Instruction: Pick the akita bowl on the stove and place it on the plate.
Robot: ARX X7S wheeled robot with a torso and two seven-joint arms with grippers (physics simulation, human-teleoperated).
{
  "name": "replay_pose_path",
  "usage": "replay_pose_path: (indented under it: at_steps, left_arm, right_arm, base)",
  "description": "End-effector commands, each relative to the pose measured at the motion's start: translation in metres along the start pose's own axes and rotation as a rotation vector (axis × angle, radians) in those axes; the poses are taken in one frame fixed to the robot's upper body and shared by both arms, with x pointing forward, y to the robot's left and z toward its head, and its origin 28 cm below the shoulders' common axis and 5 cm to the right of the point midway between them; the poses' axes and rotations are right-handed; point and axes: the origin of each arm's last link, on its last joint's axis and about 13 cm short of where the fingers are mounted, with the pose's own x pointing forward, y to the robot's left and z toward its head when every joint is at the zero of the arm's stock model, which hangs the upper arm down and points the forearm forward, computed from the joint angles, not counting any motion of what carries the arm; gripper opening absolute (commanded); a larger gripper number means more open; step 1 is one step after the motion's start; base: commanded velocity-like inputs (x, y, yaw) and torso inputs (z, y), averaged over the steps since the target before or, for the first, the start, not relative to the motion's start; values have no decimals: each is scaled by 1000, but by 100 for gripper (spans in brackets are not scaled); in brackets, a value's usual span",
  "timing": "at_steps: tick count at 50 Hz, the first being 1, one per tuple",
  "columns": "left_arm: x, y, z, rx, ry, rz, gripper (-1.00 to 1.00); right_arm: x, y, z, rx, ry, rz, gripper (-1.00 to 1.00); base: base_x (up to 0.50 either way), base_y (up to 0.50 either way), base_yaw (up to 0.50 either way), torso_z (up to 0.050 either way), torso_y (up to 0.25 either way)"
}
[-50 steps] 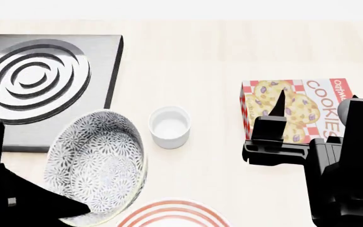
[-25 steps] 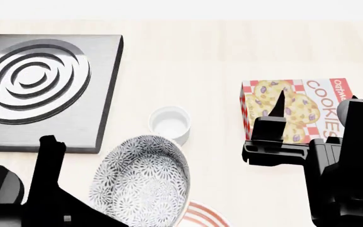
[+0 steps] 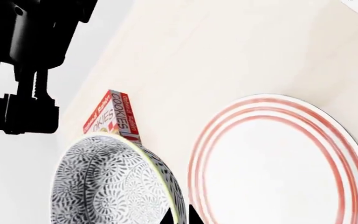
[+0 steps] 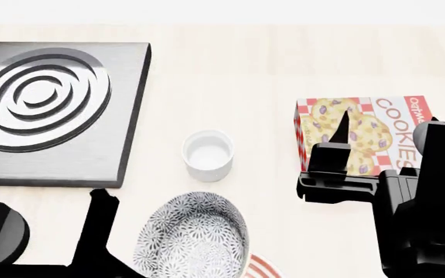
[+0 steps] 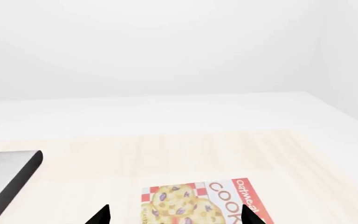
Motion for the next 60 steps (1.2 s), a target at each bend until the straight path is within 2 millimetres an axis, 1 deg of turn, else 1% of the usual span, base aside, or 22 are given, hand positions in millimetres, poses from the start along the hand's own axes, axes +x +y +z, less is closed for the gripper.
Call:
replay_pose_path:
  at_steps: [1,23,45,60]
  left_arm:
    - [8,-4,0,-3,-5,6,-100]
    - [19,-19,3,-18,-25,-24,-100]
    - [29,-31,-7,-61,-8,-28,-100]
    - [32,-36,-10,-86,-3,-31,-100]
  right_arm:
    - [0,0,0,0,0,0,100]
    - [0,0,0,0,0,0,100]
    - [1,0,-1,-1,1,2,100]
    - [0,0,1,-1,2,2,100]
  base:
    - [0,0,0,0,0]
    - [0,0,0,0,0]
    - [0,0,0,0,0]
    - [0,0,0,0,0]
